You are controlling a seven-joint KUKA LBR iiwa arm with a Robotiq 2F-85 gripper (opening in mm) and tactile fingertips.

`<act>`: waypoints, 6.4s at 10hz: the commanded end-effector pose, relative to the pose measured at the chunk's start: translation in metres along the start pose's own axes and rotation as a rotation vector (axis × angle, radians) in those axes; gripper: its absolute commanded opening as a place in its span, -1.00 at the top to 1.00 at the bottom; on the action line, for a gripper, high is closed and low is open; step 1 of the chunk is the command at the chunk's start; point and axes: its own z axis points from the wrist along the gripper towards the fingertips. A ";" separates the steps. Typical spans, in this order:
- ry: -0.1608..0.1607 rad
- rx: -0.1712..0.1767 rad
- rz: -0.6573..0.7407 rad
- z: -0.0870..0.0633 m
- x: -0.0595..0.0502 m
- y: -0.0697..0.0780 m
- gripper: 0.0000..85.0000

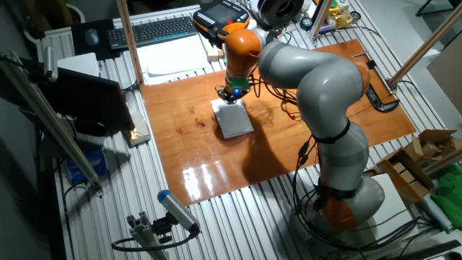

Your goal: Unfold a piece of paper

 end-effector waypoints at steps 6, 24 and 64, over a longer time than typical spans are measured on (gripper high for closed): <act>-0.001 0.005 0.171 0.004 -0.002 0.002 0.95; 0.018 0.020 0.407 0.006 -0.011 0.033 0.95; -0.086 0.064 0.559 0.055 -0.043 0.060 0.95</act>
